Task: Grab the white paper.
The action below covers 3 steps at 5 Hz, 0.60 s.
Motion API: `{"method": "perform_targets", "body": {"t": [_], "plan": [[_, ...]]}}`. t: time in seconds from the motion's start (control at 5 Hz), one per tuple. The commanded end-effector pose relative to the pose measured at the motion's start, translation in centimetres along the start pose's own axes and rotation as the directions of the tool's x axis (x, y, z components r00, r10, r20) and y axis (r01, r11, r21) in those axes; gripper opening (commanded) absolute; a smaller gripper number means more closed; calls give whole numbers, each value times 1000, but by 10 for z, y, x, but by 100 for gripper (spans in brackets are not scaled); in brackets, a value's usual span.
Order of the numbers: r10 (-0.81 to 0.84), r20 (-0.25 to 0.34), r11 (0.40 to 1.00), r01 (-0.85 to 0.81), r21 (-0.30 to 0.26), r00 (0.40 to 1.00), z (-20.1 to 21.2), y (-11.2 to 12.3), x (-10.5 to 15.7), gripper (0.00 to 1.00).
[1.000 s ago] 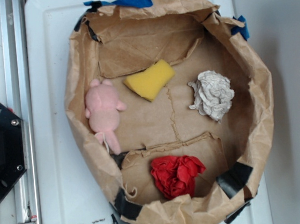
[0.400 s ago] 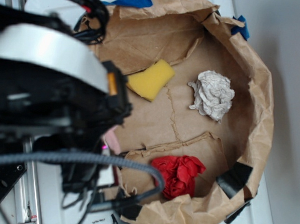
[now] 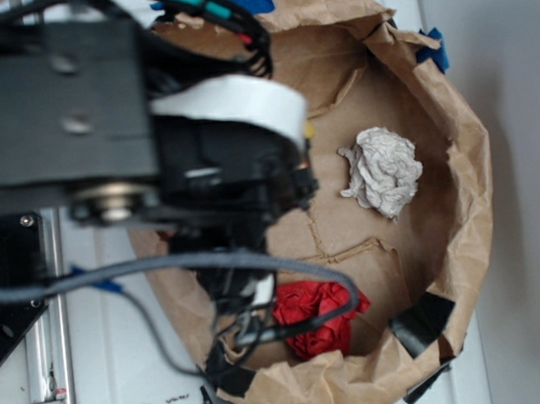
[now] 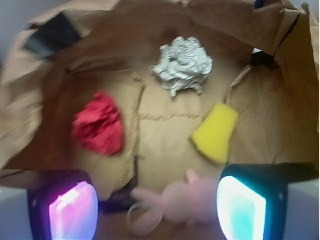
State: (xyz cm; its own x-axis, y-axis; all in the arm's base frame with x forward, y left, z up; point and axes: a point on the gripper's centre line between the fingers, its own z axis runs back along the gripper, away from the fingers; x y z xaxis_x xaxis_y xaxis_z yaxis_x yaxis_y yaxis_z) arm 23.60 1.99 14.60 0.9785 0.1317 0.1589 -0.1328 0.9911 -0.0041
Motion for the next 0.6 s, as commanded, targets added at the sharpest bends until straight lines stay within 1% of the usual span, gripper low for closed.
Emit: {"method": "perform_targets", "body": {"t": [0.0, 0.4], "plan": [[50, 24, 998, -51, 29, 998, -21, 15, 35, 100], [29, 75, 999, -31, 24, 997, -37, 7, 53, 100]]}}
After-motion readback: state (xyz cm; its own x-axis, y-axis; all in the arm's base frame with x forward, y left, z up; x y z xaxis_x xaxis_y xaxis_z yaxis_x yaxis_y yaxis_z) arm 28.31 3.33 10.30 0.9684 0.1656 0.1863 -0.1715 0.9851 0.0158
